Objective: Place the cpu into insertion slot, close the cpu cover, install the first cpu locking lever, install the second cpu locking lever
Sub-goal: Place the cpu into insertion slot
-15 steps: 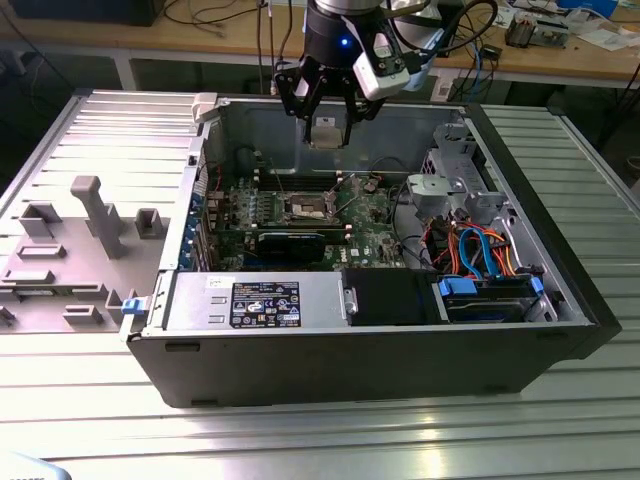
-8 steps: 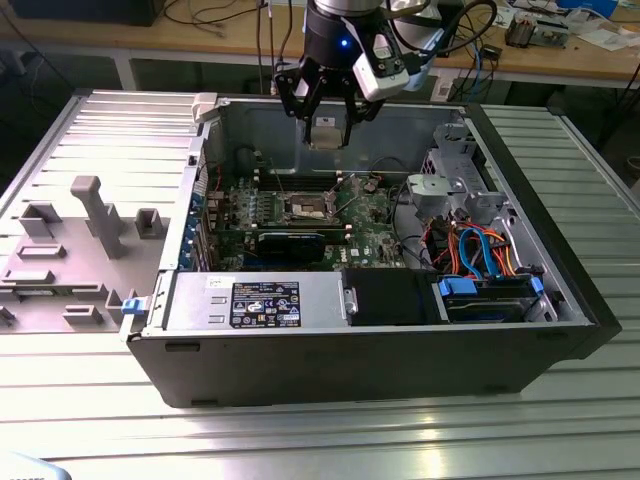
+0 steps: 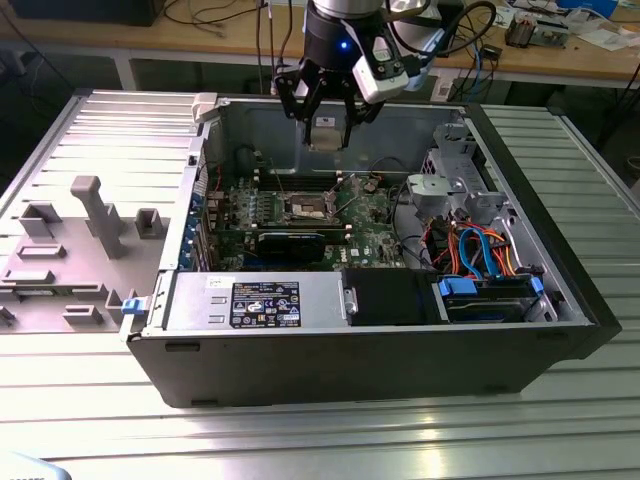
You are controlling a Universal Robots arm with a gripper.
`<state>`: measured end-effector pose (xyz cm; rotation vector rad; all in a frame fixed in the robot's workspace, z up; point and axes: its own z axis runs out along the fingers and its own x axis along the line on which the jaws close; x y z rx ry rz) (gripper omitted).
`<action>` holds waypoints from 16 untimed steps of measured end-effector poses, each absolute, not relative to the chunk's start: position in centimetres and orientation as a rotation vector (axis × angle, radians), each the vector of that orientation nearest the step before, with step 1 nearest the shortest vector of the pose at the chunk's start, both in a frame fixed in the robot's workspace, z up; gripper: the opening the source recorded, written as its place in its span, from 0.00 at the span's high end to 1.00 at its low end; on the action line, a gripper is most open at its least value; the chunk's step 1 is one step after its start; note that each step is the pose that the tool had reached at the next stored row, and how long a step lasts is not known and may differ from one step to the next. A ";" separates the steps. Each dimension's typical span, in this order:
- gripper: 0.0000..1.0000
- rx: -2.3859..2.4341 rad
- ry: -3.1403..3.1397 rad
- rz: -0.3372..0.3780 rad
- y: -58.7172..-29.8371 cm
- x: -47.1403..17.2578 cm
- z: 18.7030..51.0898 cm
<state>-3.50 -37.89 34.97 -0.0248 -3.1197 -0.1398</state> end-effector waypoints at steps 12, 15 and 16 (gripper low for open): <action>0.46 -0.025 -3.120 -0.140 -37.9 -3.5 34.7; 0.46 -0.037 -3.120 -0.140 -37.9 -3.5 34.7; 0.46 -0.053 -3.120 -0.140 -37.9 -3.5 34.7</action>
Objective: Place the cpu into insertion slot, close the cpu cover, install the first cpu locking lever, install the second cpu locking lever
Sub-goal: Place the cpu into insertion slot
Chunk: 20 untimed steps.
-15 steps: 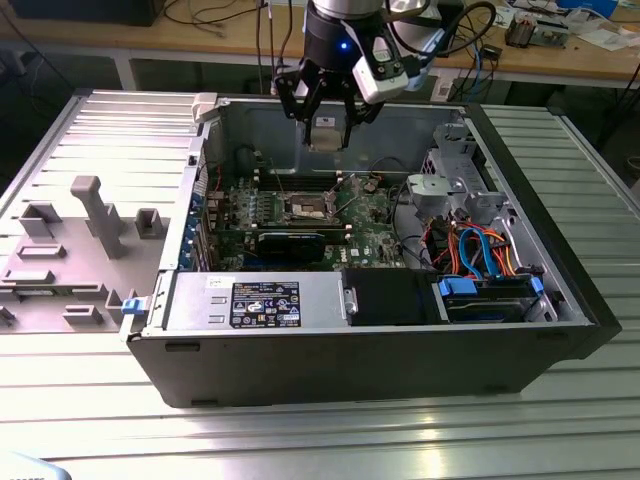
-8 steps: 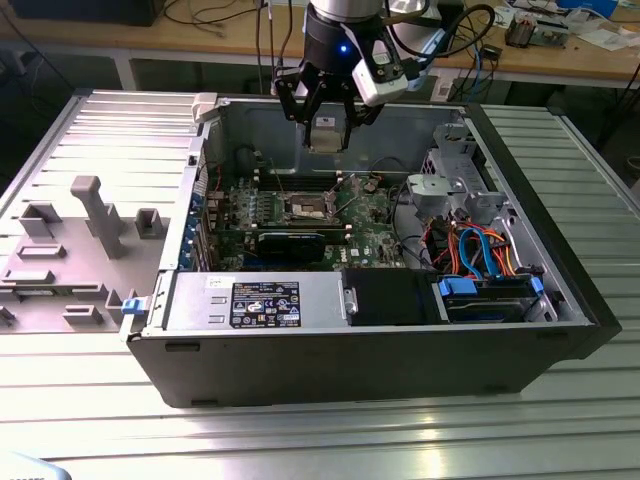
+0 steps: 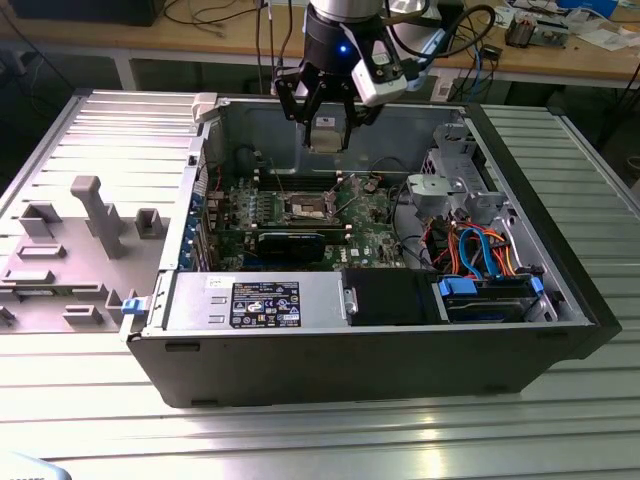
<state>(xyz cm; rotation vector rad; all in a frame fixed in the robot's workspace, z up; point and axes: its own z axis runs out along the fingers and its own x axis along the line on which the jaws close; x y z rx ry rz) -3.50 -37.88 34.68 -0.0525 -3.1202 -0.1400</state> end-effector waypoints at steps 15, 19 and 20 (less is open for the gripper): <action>0.46 -0.194 -3.119 -0.141 -37.9 -3.5 34.7; 0.46 -0.222 -3.118 -0.141 -37.9 -3.5 34.7; 0.46 -0.231 -3.117 -0.142 -37.9 -3.5 34.7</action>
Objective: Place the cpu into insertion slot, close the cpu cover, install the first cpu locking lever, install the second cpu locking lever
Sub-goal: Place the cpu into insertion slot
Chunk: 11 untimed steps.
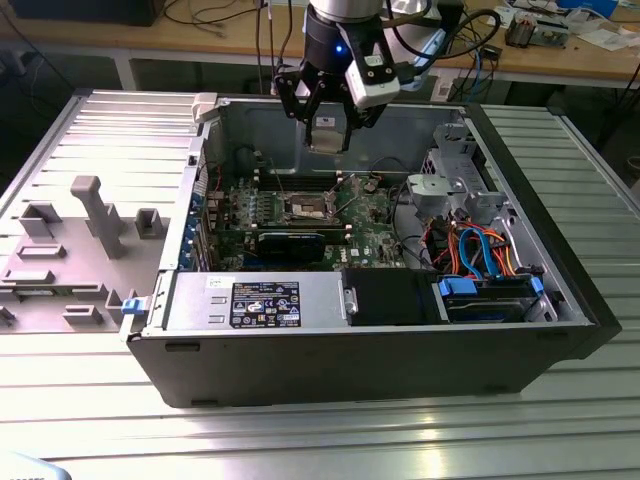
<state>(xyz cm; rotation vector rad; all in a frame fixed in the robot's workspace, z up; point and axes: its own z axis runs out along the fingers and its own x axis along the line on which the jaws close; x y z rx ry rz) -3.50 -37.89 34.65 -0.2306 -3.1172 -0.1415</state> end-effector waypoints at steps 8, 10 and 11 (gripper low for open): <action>0.46 -0.279 -3.115 -0.142 -37.9 -3.5 34.6; 0.46 -0.298 -3.113 -0.142 -37.9 -3.5 34.6; 0.46 -0.302 -3.113 -0.142 -37.9 -3.5 34.6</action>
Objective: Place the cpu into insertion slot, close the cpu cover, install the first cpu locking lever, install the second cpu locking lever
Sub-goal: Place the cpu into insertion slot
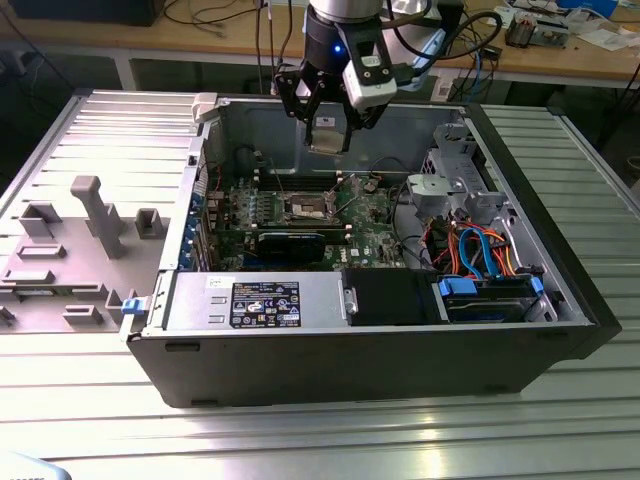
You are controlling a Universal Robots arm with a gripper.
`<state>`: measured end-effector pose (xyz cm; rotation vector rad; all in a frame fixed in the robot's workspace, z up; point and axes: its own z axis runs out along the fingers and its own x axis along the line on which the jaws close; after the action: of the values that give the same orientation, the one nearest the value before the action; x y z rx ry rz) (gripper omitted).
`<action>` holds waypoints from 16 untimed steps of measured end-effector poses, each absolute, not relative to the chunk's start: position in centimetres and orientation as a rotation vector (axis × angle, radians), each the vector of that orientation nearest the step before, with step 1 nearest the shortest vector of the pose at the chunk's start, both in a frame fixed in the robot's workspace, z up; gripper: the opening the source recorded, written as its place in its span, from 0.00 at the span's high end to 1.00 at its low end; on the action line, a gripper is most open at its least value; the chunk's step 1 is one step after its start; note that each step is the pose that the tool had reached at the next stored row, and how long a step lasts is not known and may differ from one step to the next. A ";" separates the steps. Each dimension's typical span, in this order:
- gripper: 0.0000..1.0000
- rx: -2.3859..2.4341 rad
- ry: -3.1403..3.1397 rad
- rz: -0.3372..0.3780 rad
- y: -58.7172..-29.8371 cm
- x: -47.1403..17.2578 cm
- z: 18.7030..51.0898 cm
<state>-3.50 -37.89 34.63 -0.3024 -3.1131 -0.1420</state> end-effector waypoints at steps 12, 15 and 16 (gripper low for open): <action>0.46 -0.373 -3.107 -0.142 -37.9 -3.5 34.6; 0.46 -0.386 -3.106 -0.142 -37.9 -3.5 34.6; 0.46 -0.393 -3.106 -0.142 -37.9 -3.5 34.6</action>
<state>-3.50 -37.89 34.58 -0.3929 -3.1056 -0.1425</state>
